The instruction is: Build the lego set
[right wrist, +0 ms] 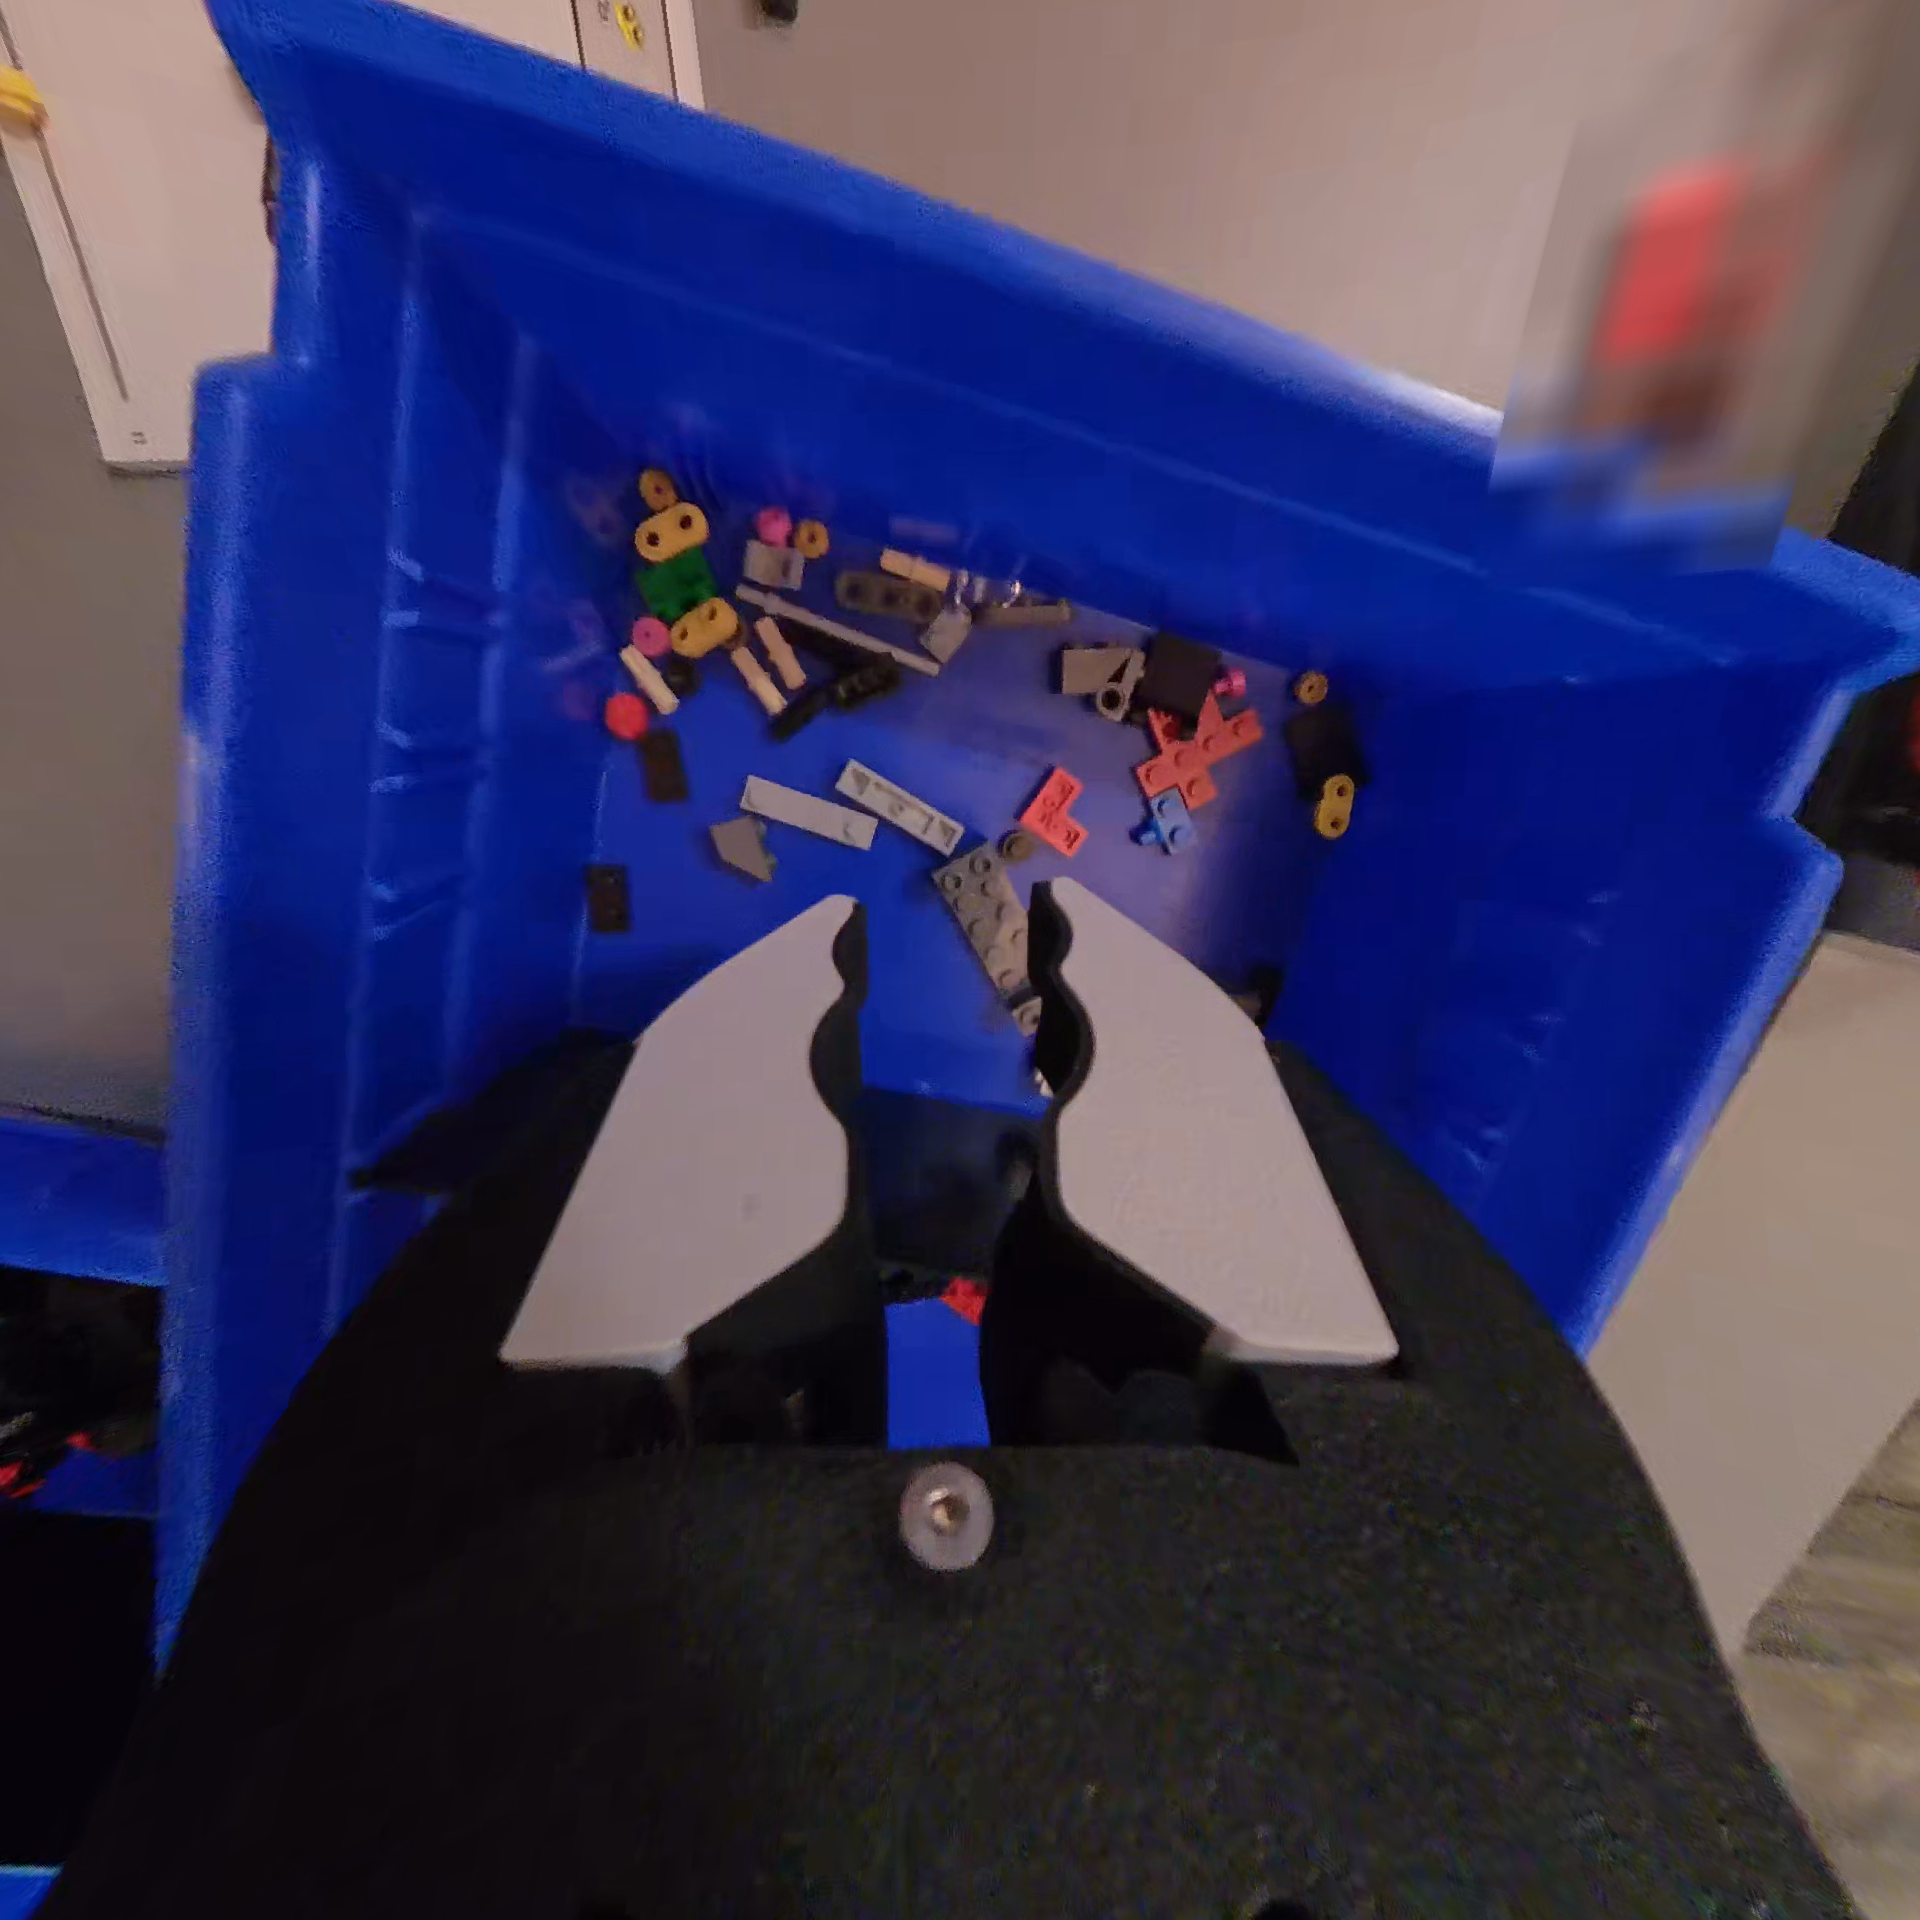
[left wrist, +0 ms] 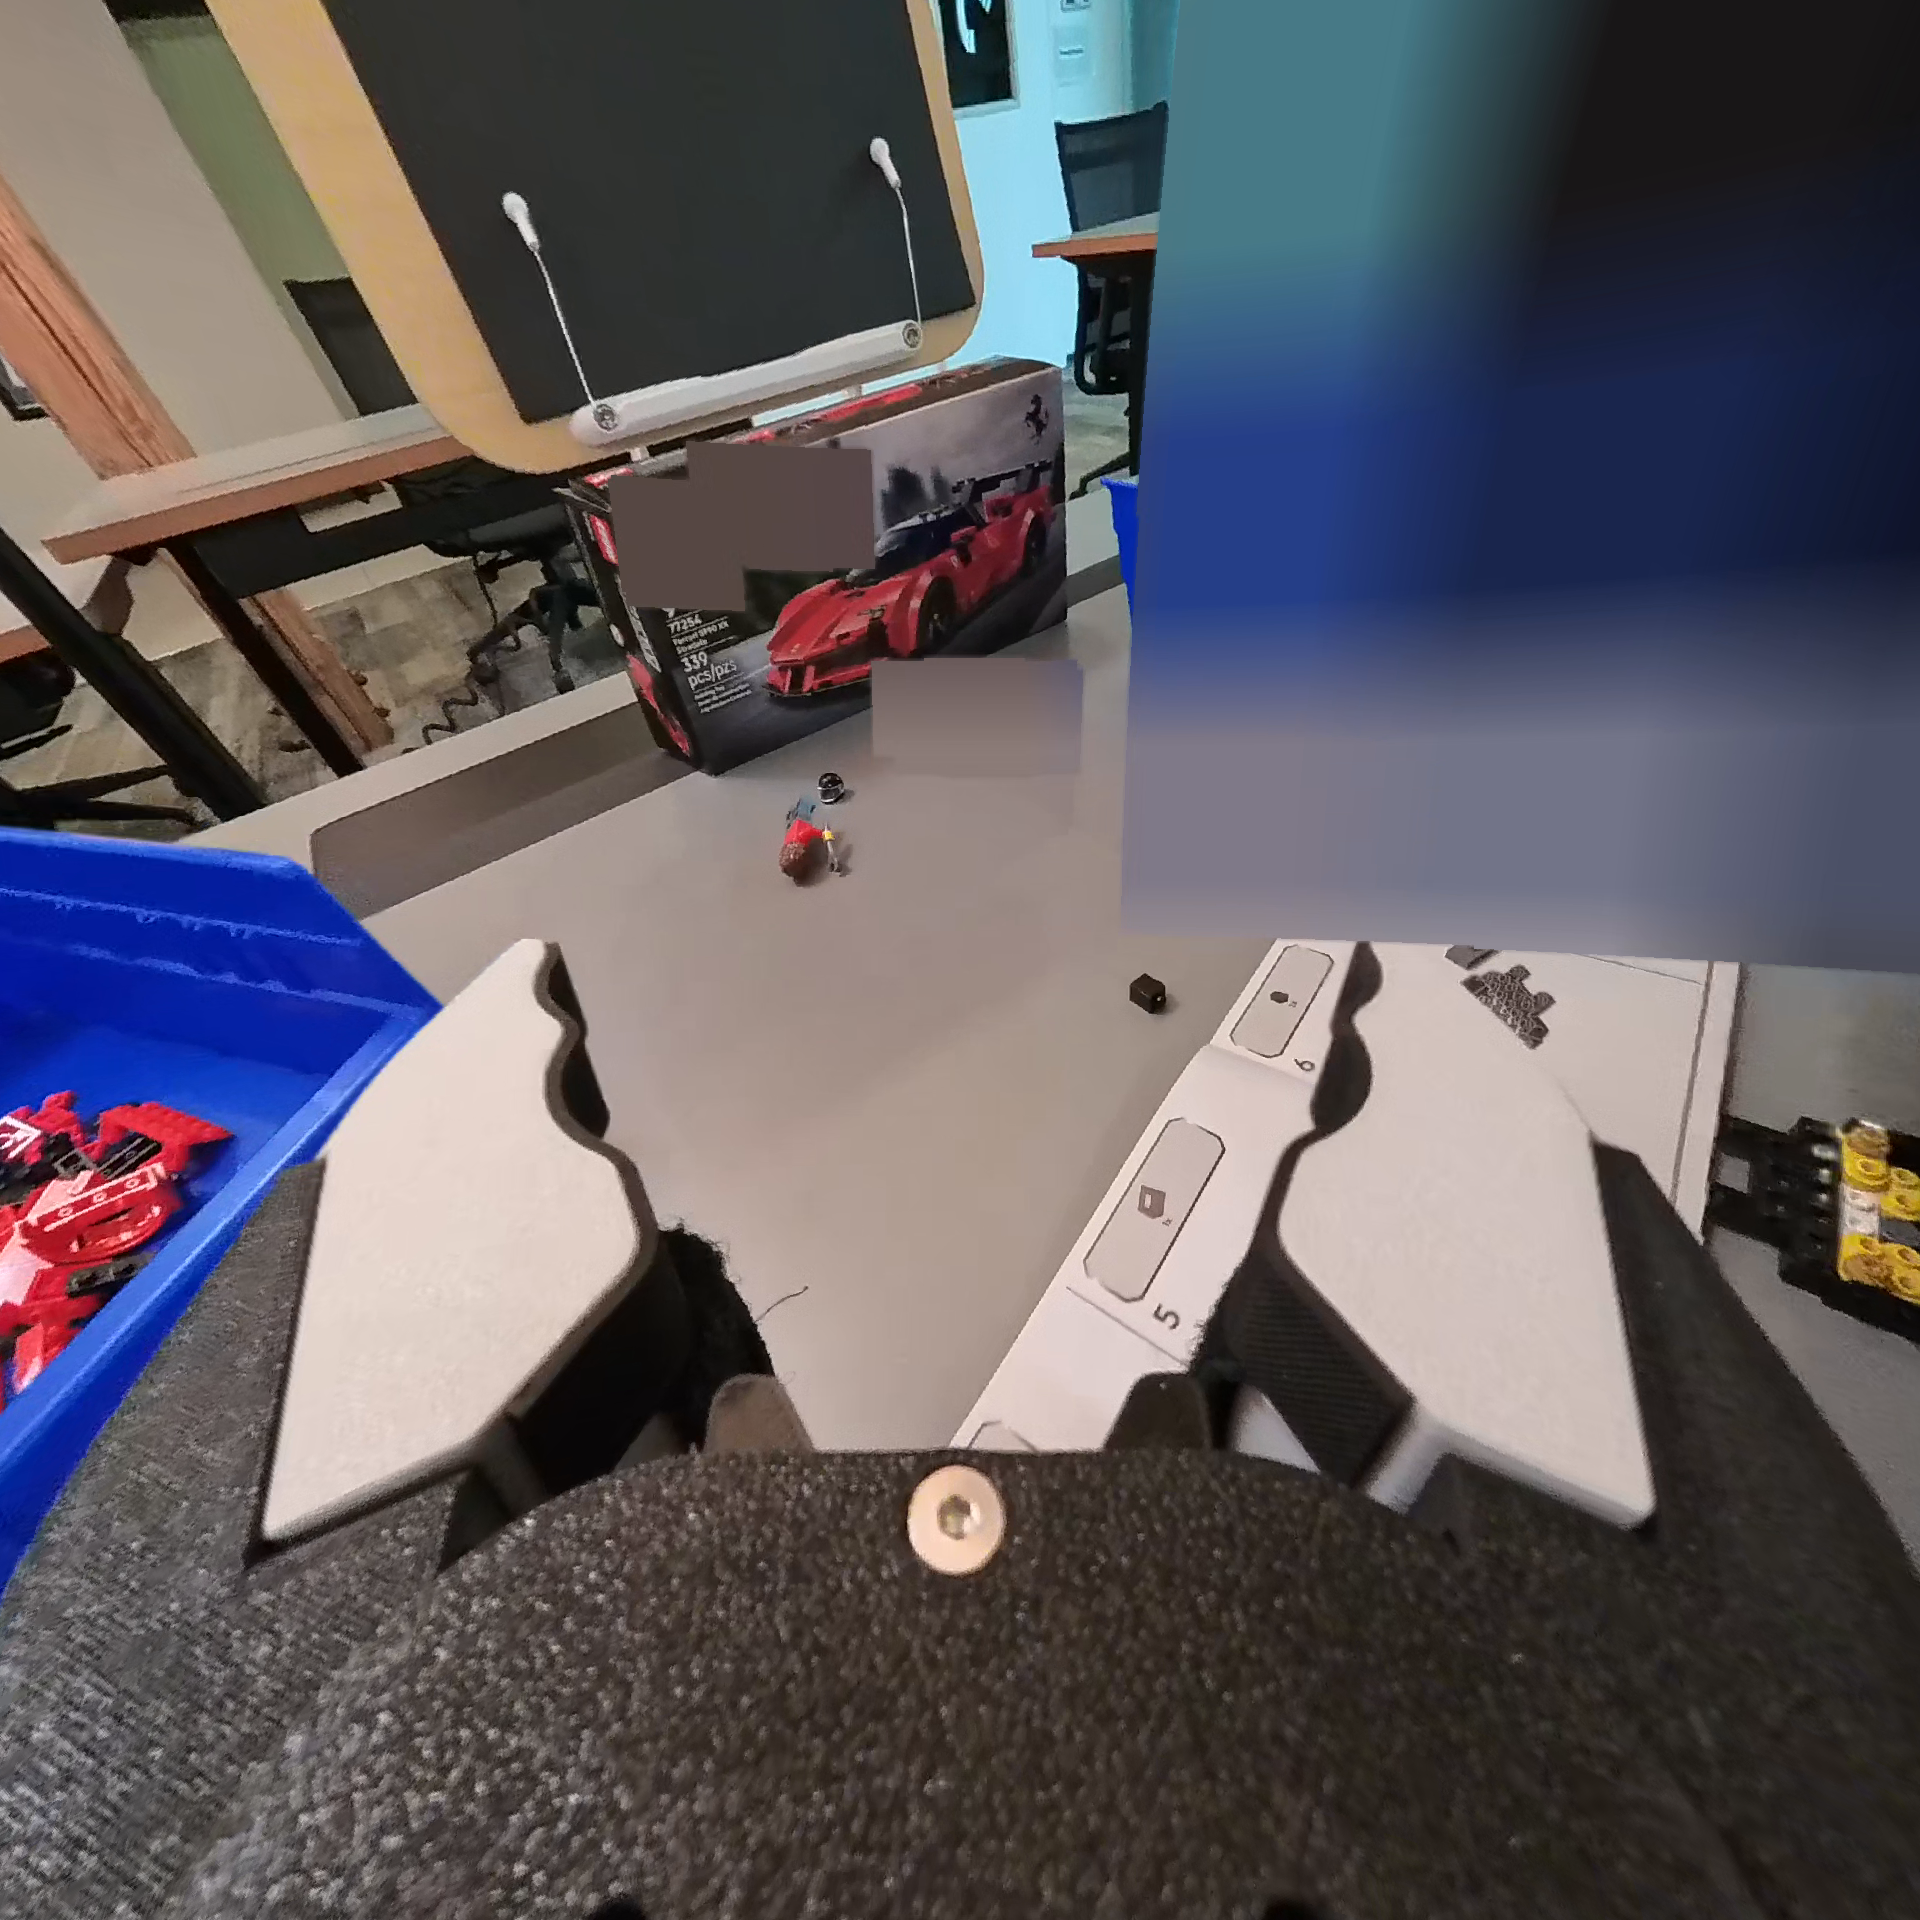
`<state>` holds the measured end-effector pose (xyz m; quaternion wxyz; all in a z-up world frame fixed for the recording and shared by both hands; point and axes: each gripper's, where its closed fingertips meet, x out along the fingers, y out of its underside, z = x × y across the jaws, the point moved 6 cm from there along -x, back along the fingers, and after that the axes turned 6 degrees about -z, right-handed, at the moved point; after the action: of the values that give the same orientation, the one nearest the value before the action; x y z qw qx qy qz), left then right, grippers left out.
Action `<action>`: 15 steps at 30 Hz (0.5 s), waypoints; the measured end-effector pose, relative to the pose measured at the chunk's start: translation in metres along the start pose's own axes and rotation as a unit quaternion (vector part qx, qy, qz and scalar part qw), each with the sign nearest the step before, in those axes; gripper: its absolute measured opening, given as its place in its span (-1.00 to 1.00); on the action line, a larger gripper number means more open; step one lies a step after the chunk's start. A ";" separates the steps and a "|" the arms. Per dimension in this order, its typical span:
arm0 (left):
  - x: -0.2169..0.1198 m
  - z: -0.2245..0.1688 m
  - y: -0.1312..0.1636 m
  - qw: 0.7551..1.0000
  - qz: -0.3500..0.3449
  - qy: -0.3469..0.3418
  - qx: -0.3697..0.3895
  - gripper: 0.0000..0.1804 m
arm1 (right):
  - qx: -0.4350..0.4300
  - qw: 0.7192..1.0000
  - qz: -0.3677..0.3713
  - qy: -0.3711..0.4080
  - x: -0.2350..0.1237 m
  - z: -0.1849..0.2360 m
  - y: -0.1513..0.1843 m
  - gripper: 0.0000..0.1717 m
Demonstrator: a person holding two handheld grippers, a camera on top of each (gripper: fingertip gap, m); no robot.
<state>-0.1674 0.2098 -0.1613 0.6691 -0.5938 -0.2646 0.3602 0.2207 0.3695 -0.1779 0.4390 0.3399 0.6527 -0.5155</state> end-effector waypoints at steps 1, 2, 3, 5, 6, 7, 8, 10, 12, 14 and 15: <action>0.001 0.000 0.001 1.000 0.003 0.001 -0.001 0.48 | 0.000 1.000 -0.006 -0.006 0.004 0.000 -0.002 -0.66; 0.002 0.000 0.002 1.000 0.007 0.000 -0.002 0.48 | -0.003 1.000 -0.015 -0.021 0.008 0.002 -0.006 -0.66; 0.003 0.000 0.003 1.000 0.010 0.000 -0.005 0.48 | -0.014 0.999 -0.023 -0.037 0.012 0.004 -0.010 -0.68; 0.004 0.001 0.006 1.000 0.014 -0.001 -0.011 0.48 | -0.056 0.995 -0.033 -0.071 0.021 0.011 -0.019 -0.71; 0.005 0.002 0.008 1.000 0.016 -0.002 -0.014 0.48 | -0.079 0.992 -0.037 -0.092 0.026 0.017 -0.024 -0.73; 0.007 0.002 0.009 1.000 0.020 -0.002 -0.016 0.48 | -0.097 0.988 -0.041 -0.116 0.031 0.023 -0.028 -0.77; 0.008 0.002 0.010 1.000 0.024 -0.001 -0.017 0.48 | -0.113 0.982 -0.045 -0.142 0.036 0.029 -0.033 -0.82; 0.009 0.003 0.013 0.999 0.032 0.001 -0.016 0.48 | -0.138 0.973 -0.051 -0.180 0.046 0.040 -0.041 -0.83; 0.010 0.003 0.015 0.999 0.037 0.002 -0.019 0.48 | -0.148 0.970 -0.037 -0.192 0.055 0.045 -0.043 -0.82; 0.011 0.004 0.018 0.999 0.037 0.002 -0.023 0.48 | -0.150 0.969 -0.022 -0.194 0.063 0.044 -0.041 -0.81; 0.012 0.004 0.019 0.999 0.038 0.003 -0.025 0.48 | -0.148 0.970 -0.018 -0.194 0.066 0.044 -0.040 -0.81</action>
<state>-0.1669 0.2227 -0.1800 0.6405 -0.6209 -0.2492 0.3770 0.1695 0.3166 -0.2278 0.5936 0.1527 0.6301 -0.4768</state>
